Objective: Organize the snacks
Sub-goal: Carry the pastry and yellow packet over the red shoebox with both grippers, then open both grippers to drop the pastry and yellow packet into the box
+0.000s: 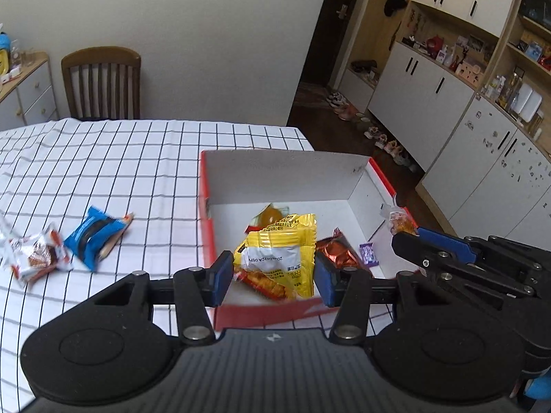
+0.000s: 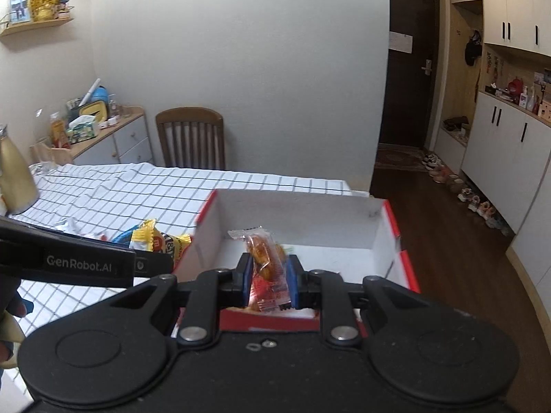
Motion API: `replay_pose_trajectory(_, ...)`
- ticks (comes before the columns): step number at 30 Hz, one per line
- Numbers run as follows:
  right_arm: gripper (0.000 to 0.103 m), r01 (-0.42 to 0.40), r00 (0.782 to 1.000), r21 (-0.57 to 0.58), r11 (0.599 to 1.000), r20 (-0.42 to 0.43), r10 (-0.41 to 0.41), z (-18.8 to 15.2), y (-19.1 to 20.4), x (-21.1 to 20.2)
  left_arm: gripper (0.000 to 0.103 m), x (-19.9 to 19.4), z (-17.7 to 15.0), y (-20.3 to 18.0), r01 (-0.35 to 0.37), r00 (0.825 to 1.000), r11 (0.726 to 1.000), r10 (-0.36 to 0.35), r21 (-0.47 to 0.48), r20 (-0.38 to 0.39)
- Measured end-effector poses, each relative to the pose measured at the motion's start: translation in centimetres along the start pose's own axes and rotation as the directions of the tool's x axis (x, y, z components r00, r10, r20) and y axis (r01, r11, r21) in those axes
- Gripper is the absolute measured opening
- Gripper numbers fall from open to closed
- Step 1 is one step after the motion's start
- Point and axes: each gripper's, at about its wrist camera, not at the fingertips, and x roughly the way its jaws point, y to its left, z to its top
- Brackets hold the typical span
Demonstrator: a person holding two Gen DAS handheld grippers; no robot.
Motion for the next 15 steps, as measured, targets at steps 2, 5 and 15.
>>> replay_pose_trajectory(2, 0.019, 0.008, 1.000, 0.006, 1.000, -0.006, -0.008, 0.3, -0.8, 0.6, 0.049, 1.0, 0.7, -0.5, -0.003, 1.000, 1.000, 0.004, 0.015, -0.005)
replay_pose_trajectory(5, 0.019, 0.018, 1.000, 0.019, 1.000, -0.021, -0.018, 0.8, -2.0, 1.7, 0.049, 2.5, 1.7, -1.0, -0.010, 1.000, 1.000, 0.011, 0.026, -0.016)
replay_pose_trajectory(15, 0.019, 0.048, 0.995, 0.027, 0.998, -0.084, -0.045, 1.7, -4.6, 6.1, 0.049, 8.2, 5.2, -1.8, -0.017, 0.997, 0.999, 0.020, 0.044, -0.072)
